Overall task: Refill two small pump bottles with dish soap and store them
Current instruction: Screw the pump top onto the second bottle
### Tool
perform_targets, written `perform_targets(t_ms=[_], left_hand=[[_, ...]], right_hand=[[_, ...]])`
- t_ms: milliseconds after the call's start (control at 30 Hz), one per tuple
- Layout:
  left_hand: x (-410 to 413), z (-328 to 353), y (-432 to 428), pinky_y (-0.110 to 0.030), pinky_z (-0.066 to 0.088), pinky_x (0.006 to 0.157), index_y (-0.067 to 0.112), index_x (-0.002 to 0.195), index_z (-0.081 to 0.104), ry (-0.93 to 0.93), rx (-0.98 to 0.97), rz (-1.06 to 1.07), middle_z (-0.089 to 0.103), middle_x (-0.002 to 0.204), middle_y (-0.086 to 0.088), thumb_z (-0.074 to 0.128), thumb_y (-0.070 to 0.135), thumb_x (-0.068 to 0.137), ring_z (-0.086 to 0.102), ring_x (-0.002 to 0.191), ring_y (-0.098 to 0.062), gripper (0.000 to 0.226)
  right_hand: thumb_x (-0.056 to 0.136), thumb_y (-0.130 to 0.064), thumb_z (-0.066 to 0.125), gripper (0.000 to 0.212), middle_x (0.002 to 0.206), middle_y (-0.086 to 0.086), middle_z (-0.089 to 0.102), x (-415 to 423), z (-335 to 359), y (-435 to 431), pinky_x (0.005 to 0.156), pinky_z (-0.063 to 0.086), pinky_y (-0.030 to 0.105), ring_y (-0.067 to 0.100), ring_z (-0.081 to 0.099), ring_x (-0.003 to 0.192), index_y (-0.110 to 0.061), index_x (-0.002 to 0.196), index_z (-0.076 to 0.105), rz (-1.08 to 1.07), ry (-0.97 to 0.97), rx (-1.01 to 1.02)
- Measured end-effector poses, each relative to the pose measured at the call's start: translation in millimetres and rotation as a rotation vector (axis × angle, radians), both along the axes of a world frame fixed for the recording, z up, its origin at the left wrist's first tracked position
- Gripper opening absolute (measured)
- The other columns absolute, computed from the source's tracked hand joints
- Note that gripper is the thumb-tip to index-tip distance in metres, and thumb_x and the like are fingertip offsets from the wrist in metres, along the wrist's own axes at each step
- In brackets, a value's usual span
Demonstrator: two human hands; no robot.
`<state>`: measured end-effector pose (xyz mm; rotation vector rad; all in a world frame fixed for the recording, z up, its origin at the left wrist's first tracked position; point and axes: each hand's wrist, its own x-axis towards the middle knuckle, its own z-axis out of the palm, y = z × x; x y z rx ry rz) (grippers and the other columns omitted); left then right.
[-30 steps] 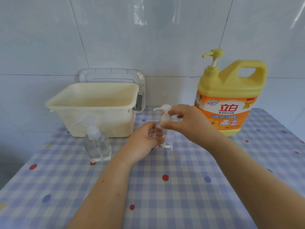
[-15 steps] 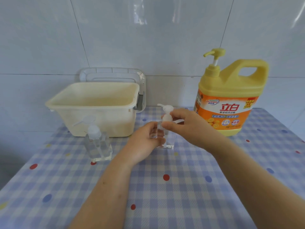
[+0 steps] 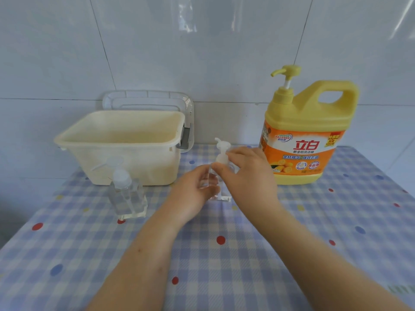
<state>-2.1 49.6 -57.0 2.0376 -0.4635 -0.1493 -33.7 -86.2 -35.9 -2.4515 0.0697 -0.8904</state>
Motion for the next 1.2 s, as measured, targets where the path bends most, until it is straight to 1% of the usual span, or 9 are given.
perform_targets(t_ms=[67, 167, 400, 500, 667, 767, 867, 967, 1200], left_hand=[[0, 0, 0, -0.017, 0.047, 0.082, 0.033, 0.125, 0.057, -0.005, 0.005, -0.003, 0.066, 0.112, 0.016, 0.062, 0.021, 0.091, 0.059, 0.104, 0.008, 0.036], [-1, 1, -1, -0.016, 0.046, 0.079, 0.033, 0.125, 0.056, -0.005, 0.024, 0.000, 0.066, 0.112, 0.017, 0.062, 0.025, 0.091, 0.058, 0.104, 0.009, 0.036], [-11, 6, -2, -0.026, 0.046, 0.094, 0.032, 0.124, 0.058, 0.011, -0.005, 0.020, 0.065, 0.114, 0.016, 0.062, 0.017, 0.090, 0.057, 0.110, 0.001, 0.038], [-19, 8, -3, -0.017, 0.042, 0.086, 0.034, 0.122, 0.057, 0.005, -0.017, 0.049, 0.063, 0.111, 0.017, 0.062, 0.016, 0.090, 0.057, 0.107, 0.001, 0.037], [-30, 11, 3, -0.022, 0.041, 0.087, 0.034, 0.116, 0.056, -0.002, 0.005, 0.108, 0.060, 0.110, 0.015, 0.061, 0.017, 0.091, 0.057, 0.107, -0.005, 0.031], [-39, 12, 11, -0.015, 0.040, 0.074, 0.037, 0.105, 0.054, -0.059, 0.010, 0.150, 0.059, 0.104, 0.011, 0.060, 0.013, 0.090, 0.056, 0.098, -0.006, 0.029], [-47, 13, 24, -0.008, 0.037, 0.069, 0.028, 0.110, 0.059, -0.096, 0.037, 0.191, 0.059, 0.104, 0.003, 0.059, 0.012, 0.090, 0.057, 0.096, -0.008, 0.025], [-54, 15, 36, -0.019, 0.041, 0.076, 0.025, 0.117, 0.059, -0.096, 0.069, 0.213, 0.060, 0.107, 0.004, 0.058, 0.014, 0.091, 0.058, 0.102, -0.011, 0.028], [-61, 11, 55, -0.025, 0.044, 0.091, 0.031, 0.126, 0.057, -0.080, 0.044, 0.218, 0.065, 0.119, 0.010, 0.057, 0.014, 0.093, 0.058, 0.113, -0.007, 0.037]], right_hand=[[0.083, -0.039, 0.068, 0.024, 0.097, -0.005, 0.069, 1, -1, 4, 0.077, 0.047, 0.036, 0.019, 0.050, 0.093, -0.015, 0.083, 0.075, -0.042, -0.021, -0.002], [0.085, -0.041, 0.065, 0.026, 0.100, -0.007, 0.066, 1, 0, 5, 0.077, 0.044, 0.029, 0.015, 0.049, 0.095, -0.016, 0.083, 0.072, -0.046, 0.032, 0.006], [0.091, -0.043, 0.059, 0.022, 0.088, -0.013, 0.057, -11, 6, -1, 0.062, 0.037, 0.018, 0.005, 0.052, 0.081, -0.022, 0.094, 0.066, 0.075, 0.175, 0.144], [0.090, -0.044, 0.059, 0.023, 0.090, -0.012, 0.060, -12, 10, -1, 0.062, 0.040, 0.017, 0.005, 0.053, 0.080, -0.023, 0.095, 0.066, 0.109, 0.223, 0.160], [0.090, -0.044, 0.059, 0.023, 0.089, -0.009, 0.064, -15, 18, 5, 0.071, 0.050, 0.030, 0.008, 0.058, 0.082, -0.022, 0.090, 0.067, 0.182, 0.293, 0.153], [0.090, -0.042, 0.061, 0.021, 0.087, -0.009, 0.064, -18, 21, 14, 0.070, 0.048, 0.028, 0.007, 0.057, 0.082, -0.022, 0.088, 0.066, 0.222, 0.309, 0.159], [0.090, -0.040, 0.062, 0.023, 0.081, -0.011, 0.062, -21, 21, 25, 0.067, 0.046, 0.023, 0.003, 0.056, 0.078, -0.018, 0.087, 0.065, 0.275, 0.315, 0.188], [0.091, -0.043, 0.059, 0.023, 0.086, -0.014, 0.062, -24, 20, 35, 0.067, 0.042, 0.014, -0.002, 0.055, 0.079, -0.021, 0.094, 0.067, 0.314, 0.347, 0.205], [0.092, -0.046, 0.055, 0.016, 0.088, -0.023, 0.059, -29, 19, 47, 0.068, 0.040, 0.012, -0.005, 0.055, 0.084, -0.031, 0.093, 0.060, 0.392, 0.391, 0.207]])
